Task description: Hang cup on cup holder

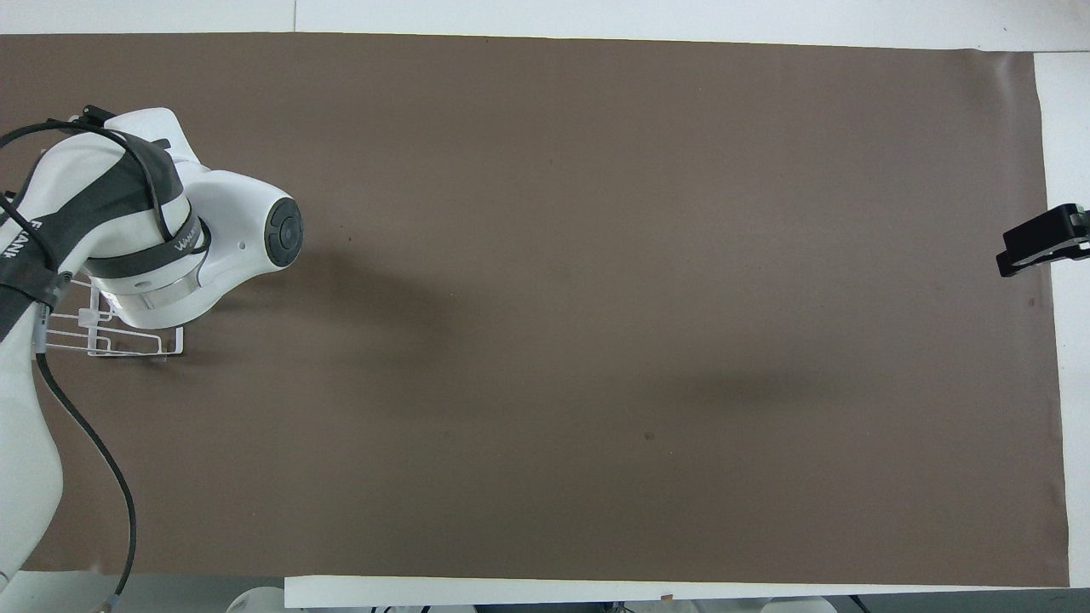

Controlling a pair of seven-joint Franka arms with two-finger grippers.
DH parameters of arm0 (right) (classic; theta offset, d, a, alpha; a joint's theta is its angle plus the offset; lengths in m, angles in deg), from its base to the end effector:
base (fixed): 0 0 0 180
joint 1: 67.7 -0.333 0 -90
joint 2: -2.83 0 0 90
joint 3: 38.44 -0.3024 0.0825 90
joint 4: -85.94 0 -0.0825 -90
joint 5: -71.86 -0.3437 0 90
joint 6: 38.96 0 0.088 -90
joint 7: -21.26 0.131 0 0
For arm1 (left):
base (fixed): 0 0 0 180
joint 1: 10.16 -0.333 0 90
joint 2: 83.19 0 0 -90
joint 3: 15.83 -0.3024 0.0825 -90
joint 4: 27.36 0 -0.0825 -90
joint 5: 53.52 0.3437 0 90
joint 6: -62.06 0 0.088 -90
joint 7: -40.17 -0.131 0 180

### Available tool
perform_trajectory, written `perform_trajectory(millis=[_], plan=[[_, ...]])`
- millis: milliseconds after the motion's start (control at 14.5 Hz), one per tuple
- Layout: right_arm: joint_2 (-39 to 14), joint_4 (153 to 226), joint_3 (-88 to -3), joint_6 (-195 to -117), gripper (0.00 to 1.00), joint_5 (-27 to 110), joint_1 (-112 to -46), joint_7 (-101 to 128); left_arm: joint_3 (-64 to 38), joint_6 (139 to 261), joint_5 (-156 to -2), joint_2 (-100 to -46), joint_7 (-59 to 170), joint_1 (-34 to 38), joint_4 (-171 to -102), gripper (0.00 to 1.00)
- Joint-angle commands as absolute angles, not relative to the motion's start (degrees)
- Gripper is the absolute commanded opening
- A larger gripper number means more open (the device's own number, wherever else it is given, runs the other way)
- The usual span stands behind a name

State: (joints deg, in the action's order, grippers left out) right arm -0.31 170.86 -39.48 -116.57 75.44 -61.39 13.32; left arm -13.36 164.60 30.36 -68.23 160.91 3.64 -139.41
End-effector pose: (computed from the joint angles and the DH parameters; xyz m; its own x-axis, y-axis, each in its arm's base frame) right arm 0.4994 -0.0555 0.5800 0.9816 0.0347 -0.1877 0.0422 -0.9985 0.0358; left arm 0.5741 -0.0534 0.3837 0.1637 0.1741 0.9710 0.9119 -0.4021 -0.0816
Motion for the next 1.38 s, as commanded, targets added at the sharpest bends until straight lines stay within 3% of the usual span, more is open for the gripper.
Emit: perform_trajectory(millis=[0, 206, 688, 962, 1306], plan=[[1.1, 172.7, -39.9, -117.3, 1.0, 74.5, -61.0, 14.1, -12.7, 163.7, 26.8, -70.3, 160.6, 3.0, -138.1, 1.0], [1.3, 173.0, -39.9, -117.0, 1.0, 74.5, -61.0, 14.3, -12.8, 165.3, 20.2, -73.2, 149.4, 2.5, -137.8, 1.0], [2.4, 174.6, -39.9, -117.1, 1.0, 74.5, -62.6, 14.3, -12.8, 173.6, -4.2, -80.1, 116.7, -6.7, -136.5, 1.0], [2.4, 174.4, -40.8, -117.5, 1.0, 74.5, -64.9, 14.8, -12.9, 173.0, -21.7, -86.1, 90.8, -11.1, -136.6, 1.0], [2.5, 174.6, -40.8, -117.5, 1.0, 74.4, -64.1, 14.2, -13.3, 166.7, -40.9, -88.7, 61.8, -13.1, -134.7, 1.0]])
